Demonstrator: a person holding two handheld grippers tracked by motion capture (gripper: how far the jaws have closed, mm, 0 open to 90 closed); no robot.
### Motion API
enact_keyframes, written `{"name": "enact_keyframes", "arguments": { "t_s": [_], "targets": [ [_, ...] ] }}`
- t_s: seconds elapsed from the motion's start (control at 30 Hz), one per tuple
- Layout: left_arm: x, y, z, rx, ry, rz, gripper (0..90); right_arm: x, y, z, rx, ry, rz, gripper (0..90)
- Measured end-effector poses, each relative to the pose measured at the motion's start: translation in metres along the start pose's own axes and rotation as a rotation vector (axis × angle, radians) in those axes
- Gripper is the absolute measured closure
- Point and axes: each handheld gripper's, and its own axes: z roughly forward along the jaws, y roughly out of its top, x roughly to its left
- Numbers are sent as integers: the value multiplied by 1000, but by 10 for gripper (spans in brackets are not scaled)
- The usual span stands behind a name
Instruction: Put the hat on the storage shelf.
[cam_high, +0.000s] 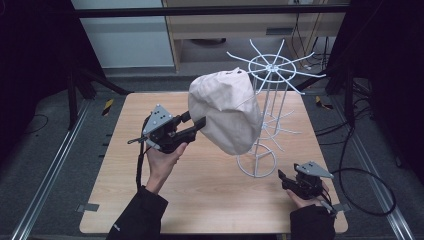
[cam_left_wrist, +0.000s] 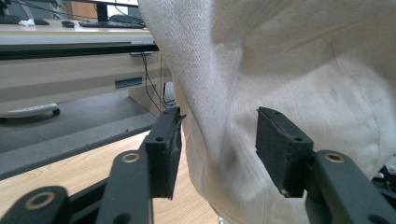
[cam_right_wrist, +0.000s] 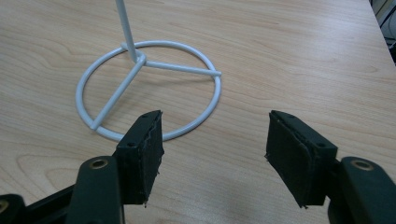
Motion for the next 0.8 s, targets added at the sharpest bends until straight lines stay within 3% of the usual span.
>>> {"name": "enact_keyframes", "arguments": {
  "t_s": [0.2, 0.33, 0.5, 0.53, 0.6, 0.63, 0.8],
  "targets": [
    [2, -1, -16, -16, 1, 5, 459, 0, 0, 0, 1, -1, -1, 364],
    [4, -7, -29, 5, 15, 14, 422, 0, 0, 0, 2, -3, -1, 362],
    [11, -25, -46, 72, 56, 41, 385, 0, 0, 0, -1, -5, -1, 357],
    [16, -37, -53, 102, 66, 27, 373, 0, -1, 0, 0, -8, -1, 352],
    [19, -43, -56, 118, 74, 21, 367, 0, -1, 0, 2, -7, 2, 348],
    [26, -55, -61, 156, 105, 22, 352, 0, -1, 0, 2, -8, -1, 341],
    [40, -75, -70, 205, 147, -9, 326, 0, -1, 1, 2, -12, -2, 330]
  ]
}}
